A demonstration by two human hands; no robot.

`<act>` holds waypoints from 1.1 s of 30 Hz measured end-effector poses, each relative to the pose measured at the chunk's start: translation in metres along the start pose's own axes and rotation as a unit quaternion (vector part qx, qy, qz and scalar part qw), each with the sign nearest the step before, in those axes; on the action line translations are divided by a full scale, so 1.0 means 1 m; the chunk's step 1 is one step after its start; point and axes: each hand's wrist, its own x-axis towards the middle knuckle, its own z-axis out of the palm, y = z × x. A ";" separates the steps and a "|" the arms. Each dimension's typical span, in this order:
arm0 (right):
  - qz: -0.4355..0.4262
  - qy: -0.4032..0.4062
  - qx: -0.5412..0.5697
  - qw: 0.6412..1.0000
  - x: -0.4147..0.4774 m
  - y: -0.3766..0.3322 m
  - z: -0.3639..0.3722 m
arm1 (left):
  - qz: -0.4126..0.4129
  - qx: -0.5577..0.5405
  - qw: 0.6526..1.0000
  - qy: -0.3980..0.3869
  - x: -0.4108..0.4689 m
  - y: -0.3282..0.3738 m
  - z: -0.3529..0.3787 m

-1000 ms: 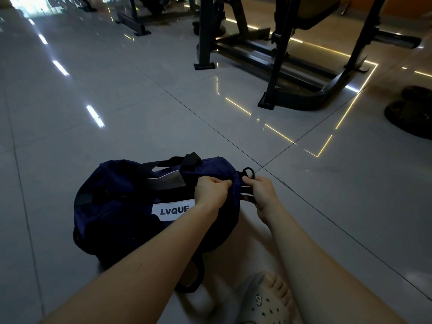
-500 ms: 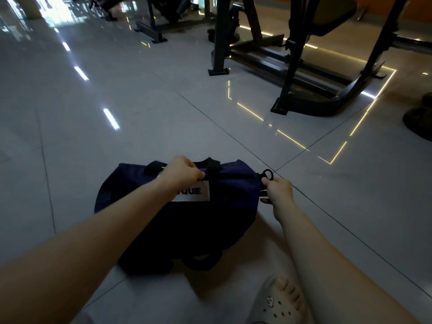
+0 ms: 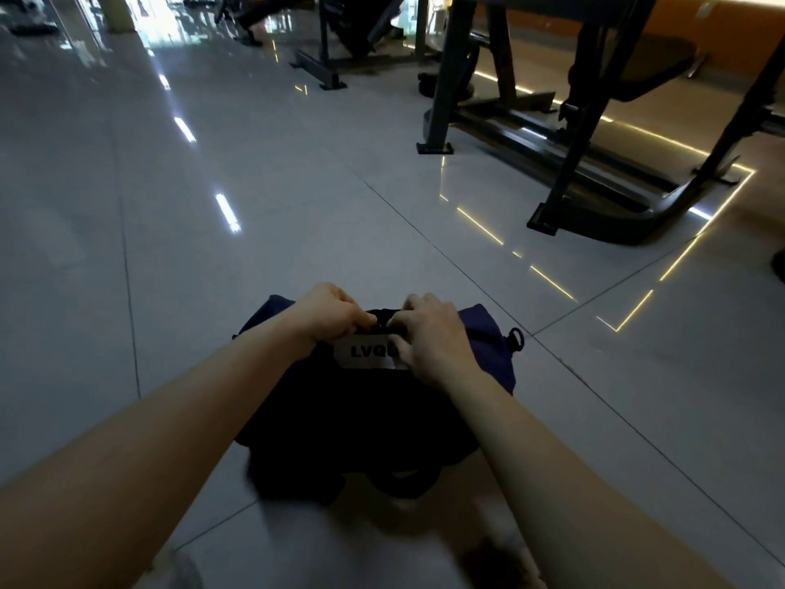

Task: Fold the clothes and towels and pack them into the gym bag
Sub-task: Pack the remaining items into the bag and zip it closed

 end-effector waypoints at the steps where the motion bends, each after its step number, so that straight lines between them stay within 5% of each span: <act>1: -0.005 -0.003 0.001 1.000 0.001 0.001 0.000 | -0.001 0.004 1.000 0.005 -0.001 -0.001 -0.002; 12: 0.090 0.018 0.009 0.996 -0.003 0.048 -0.016 | -0.011 -0.049 0.996 0.074 -0.015 -0.063 -0.107; 16: 0.109 0.023 -0.050 0.993 -0.001 0.064 -0.032 | 0.000 -0.032 0.999 0.027 -0.020 -0.062 -0.084; 24: 0.295 0.034 -0.081 0.952 -0.023 0.101 -0.030 | 0.074 -0.077 0.994 -0.020 -0.005 -0.048 0.008; 28: 0.277 0.071 -0.030 0.958 -0.043 0.055 -0.013 | 0.065 -0.153 0.984 -0.057 -0.005 -0.068 0.007; 31: 0.226 0.033 0.027 0.973 -0.067 -0.001 0.011 | 0.011 -0.243 0.969 0.032 0.001 -0.103 0.004; 33: 0.205 0.011 0.043 0.978 -0.085 -0.027 0.029 | -0.091 -0.170 0.967 0.165 0.006 -0.146 0.008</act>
